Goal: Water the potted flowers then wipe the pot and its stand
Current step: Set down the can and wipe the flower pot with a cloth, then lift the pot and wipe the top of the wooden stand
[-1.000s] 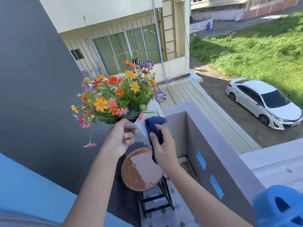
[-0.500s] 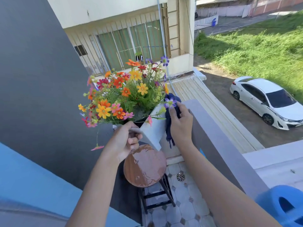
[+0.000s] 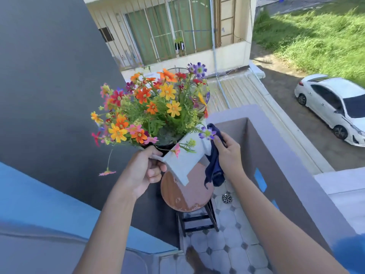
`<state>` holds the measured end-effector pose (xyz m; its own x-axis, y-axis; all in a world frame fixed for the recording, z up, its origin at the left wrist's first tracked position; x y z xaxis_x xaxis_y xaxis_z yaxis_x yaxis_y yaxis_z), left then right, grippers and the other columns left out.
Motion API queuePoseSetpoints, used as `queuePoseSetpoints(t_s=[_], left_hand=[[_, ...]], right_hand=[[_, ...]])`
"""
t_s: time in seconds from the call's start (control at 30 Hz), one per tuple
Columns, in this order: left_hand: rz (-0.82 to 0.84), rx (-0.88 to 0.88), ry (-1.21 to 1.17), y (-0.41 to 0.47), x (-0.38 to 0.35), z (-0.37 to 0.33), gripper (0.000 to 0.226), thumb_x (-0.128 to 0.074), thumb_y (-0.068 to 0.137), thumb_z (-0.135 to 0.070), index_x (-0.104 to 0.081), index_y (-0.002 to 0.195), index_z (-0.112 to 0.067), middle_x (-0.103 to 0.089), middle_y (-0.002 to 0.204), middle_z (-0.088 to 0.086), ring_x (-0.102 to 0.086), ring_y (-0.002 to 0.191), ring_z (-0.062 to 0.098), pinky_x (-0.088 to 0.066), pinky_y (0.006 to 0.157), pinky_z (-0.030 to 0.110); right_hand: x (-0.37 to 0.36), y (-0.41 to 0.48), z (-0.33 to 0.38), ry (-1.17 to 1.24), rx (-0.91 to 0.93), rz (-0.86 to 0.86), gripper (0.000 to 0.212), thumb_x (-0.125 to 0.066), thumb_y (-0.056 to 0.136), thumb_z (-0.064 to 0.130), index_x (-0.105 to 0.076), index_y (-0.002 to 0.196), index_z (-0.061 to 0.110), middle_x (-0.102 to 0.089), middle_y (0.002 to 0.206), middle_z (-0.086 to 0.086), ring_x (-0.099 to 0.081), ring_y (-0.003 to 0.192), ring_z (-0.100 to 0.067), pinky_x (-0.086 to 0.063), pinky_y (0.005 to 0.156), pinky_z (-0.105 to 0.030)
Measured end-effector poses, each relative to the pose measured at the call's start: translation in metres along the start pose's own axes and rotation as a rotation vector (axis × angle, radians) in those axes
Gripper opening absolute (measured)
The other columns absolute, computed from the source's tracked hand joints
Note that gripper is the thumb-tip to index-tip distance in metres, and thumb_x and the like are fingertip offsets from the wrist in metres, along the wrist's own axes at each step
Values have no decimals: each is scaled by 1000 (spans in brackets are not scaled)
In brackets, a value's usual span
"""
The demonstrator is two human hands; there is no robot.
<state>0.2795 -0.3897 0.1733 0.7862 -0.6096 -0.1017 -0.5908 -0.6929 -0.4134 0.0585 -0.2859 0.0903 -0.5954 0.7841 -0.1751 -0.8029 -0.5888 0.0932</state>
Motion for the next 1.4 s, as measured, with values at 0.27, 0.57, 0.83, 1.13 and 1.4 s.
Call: queuePoseSetpoints(t_s=[0.27,0.57,0.83,1.13,1.4], left_hand=[[-42,72,-2,67,33,13,20,-42,93,-6,-50,75,-4,-54,48,14,-32,31,10,-24,33,19],[-111,108,23,175,62,20,27,-42,93,-5,-52,69,-1,-56,46,13,-41,34,12,-28,35,19],[-210,127,-24,224,81,37,33,-44,94,-7,-61,66,-3,-60,51,14,-48,34,11,-32,33,18],[-283,232,-80,239,106,65,23,-45,96,-10,-61,88,4,-64,47,11,-58,36,15,-41,34,21],[-334,251,-27,247,109,67,25,-43,97,-7,-60,80,1,-64,53,14,-61,39,16,-43,35,22]], right_hand=[[-33,30,-19,-23,45,-65,18,-63,99,14,-73,114,14,-75,99,-1,-64,87,-11,-50,77,-31],[-55,49,-166,-115,-303,-167,16,-63,97,11,-73,108,18,-76,92,6,-66,76,-3,-51,71,-22],[-122,44,-259,-320,-443,-24,14,-62,97,13,-74,104,16,-74,92,3,-65,84,-14,-50,75,-30],[-181,-3,-375,-1277,-218,766,57,-59,93,31,-46,148,30,-45,147,-5,-40,131,-33,-40,92,-46],[-163,8,-380,-1271,-210,834,84,-80,61,32,-52,140,28,-51,133,-4,-46,115,-32,-47,80,-42]])
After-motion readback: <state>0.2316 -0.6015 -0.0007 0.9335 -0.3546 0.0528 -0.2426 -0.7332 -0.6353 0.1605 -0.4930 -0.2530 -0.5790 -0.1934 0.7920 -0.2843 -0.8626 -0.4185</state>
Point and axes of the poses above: each hand's wrist, its own y-axis towards the middle knuckle, its own x-axis out of the back of the hand, z = x × y, the point moved 9 cm from there along y, towards the middle knuckle
